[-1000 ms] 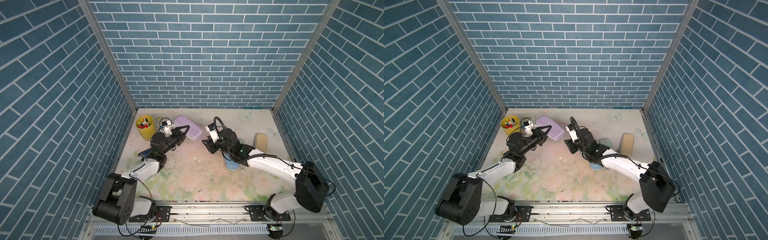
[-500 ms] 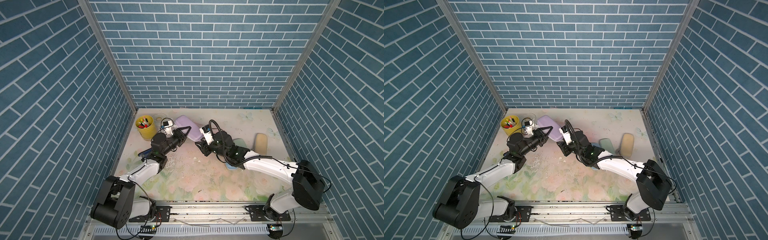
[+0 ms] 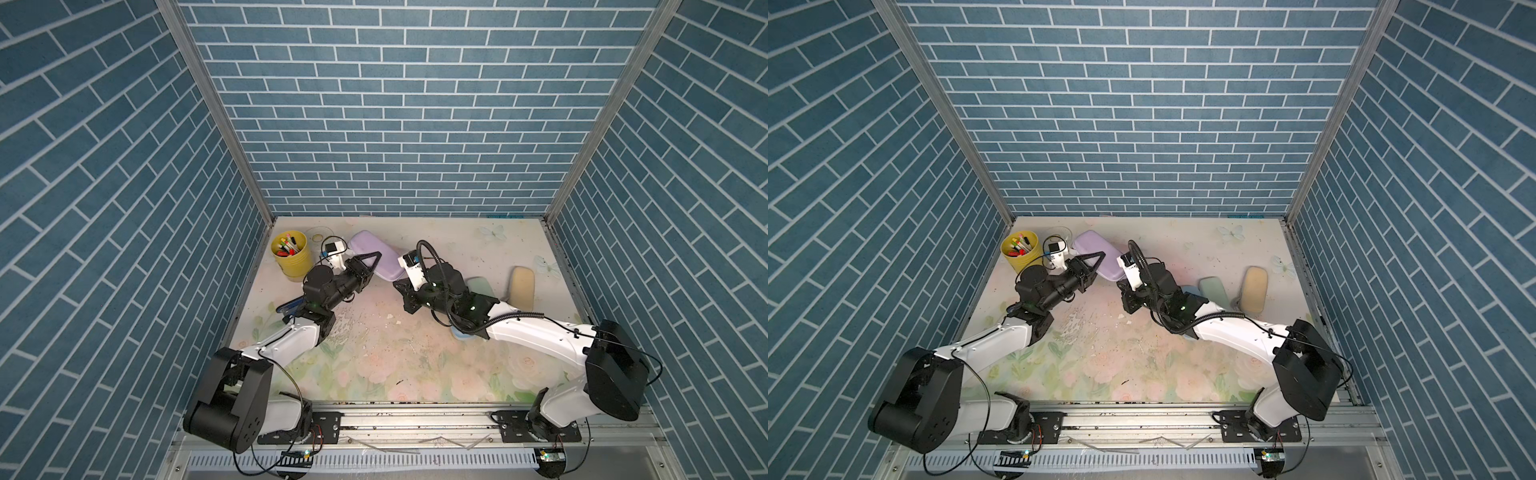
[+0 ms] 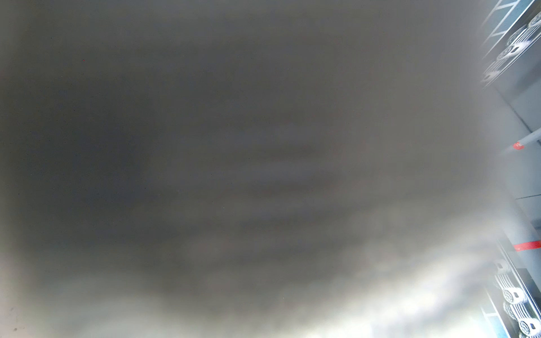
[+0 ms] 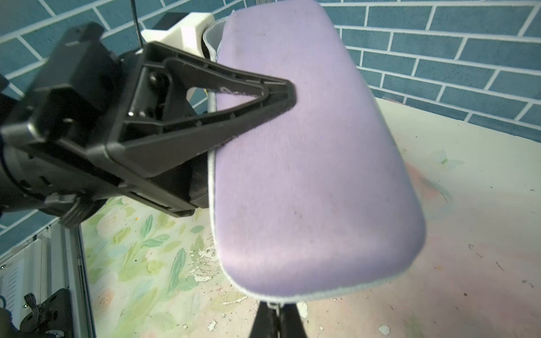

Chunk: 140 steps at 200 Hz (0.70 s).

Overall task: Put umbrellas into zippered umbrella sleeves
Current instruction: Zip the zipper on the umbrella sleeve.

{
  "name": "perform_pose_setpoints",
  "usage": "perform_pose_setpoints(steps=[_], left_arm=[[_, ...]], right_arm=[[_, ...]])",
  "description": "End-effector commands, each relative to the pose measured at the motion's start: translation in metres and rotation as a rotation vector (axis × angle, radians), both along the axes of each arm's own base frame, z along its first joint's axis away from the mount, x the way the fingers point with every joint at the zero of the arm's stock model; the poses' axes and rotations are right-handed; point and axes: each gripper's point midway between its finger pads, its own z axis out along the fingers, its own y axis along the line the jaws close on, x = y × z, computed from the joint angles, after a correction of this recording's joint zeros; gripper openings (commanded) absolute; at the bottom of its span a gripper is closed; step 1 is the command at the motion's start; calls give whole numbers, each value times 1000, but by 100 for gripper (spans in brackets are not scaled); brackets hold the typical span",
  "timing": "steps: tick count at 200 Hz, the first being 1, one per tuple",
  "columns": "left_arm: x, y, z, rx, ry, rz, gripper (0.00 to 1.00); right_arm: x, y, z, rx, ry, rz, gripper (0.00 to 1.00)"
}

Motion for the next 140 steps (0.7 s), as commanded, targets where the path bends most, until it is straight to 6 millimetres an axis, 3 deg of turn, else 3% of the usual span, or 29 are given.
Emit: perform_pose_setpoints(steps=[1,19,59,76,79,97,108,126,140], left_arm=[[-5,-4,29,-5,-88,-66,6],[-9,-7,31,-2,-79,-120,5],[-25,-23,17,73,-25,-272,4],[-38,-32,0,96,20,-374,4],[-37,-34,8,94,2,-387,4],[-42,-38,10,99,-9,-435,4],[-42,-37,13,116,-28,-436,4],[-42,-36,19,154,-81,-437,6],[-42,-37,18,190,-114,-446,7]], right_arm=[[27,-31,-3,-59,-48,-85,0],[47,-52,-9,-111,-66,-138,0],[84,-76,14,-168,-169,-217,0],[87,-71,26,-164,-203,-182,0],[86,-69,28,-163,-204,-171,0],[73,-60,28,-154,-151,-85,0],[62,-60,21,-147,-45,-36,17],[56,-80,12,-122,144,-50,38],[56,-89,27,20,272,-21,51]])
